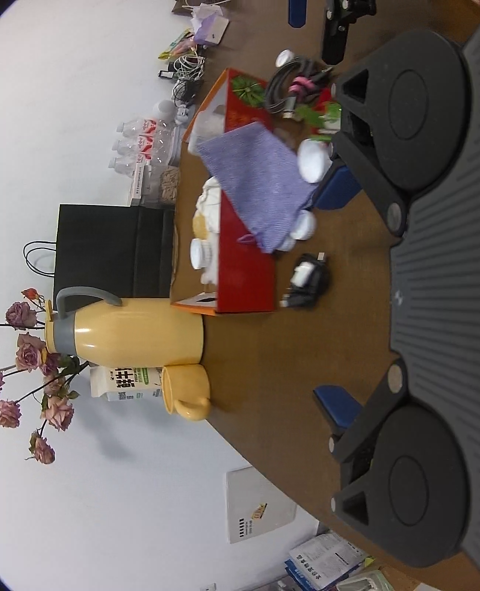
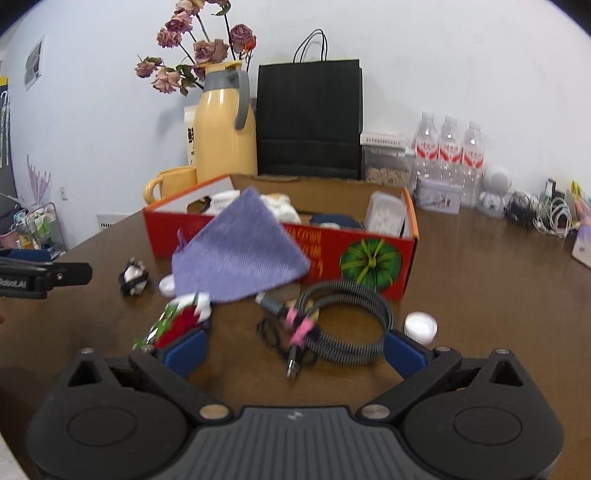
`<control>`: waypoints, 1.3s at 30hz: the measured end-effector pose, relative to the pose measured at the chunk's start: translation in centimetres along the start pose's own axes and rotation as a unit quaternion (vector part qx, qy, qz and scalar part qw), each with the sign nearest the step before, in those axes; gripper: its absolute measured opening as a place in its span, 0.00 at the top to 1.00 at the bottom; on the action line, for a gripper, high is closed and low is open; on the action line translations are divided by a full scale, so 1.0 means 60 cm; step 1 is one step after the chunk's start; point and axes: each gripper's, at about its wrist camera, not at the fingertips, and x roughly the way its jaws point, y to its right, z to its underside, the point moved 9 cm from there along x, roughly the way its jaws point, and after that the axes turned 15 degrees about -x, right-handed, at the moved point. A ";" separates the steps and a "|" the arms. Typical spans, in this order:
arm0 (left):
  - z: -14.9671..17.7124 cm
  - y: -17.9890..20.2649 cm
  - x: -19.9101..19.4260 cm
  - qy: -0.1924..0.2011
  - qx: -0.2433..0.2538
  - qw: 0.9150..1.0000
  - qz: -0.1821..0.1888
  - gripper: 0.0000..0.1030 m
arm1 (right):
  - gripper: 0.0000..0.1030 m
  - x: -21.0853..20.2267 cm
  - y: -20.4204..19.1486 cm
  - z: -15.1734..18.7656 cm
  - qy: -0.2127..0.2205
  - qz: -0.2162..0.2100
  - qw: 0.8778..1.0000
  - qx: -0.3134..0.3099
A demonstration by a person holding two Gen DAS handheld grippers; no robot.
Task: Organize objects
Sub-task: 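Move both tools back over the table clutter, then grasp the red flower ornament with the left gripper while the right gripper grasps the orange tassel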
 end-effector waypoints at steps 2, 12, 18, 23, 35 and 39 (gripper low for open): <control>0.010 -0.003 -0.009 -0.003 -0.006 1.000 0.000 0.00 | 0.01 -0.007 -0.010 0.010 -0.003 -0.004 1.000 0.003; 0.033 0.005 -0.024 -0.012 -0.005 1.000 0.015 0.00 | 0.01 -0.005 -0.078 0.027 -0.015 -0.043 0.999 -0.019; 0.036 -0.002 -0.025 -0.015 -0.013 1.000 0.014 0.00 | 0.09 0.004 -0.098 0.027 -0.021 -0.047 0.998 -0.037; 0.040 -0.006 -0.025 -0.017 -0.016 1.000 0.013 0.00 | 0.34 0.008 -0.112 0.024 -0.021 -0.053 0.997 -0.051; 0.043 -0.012 -0.026 -0.020 -0.019 1.000 0.015 0.00 | 0.87 0.003 -0.140 0.018 -0.006 -0.078 0.994 -0.081; 0.043 -0.012 -0.025 -0.020 -0.019 1.000 0.015 0.00 | 0.88 0.004 -0.140 0.018 -0.003 -0.079 0.994 -0.081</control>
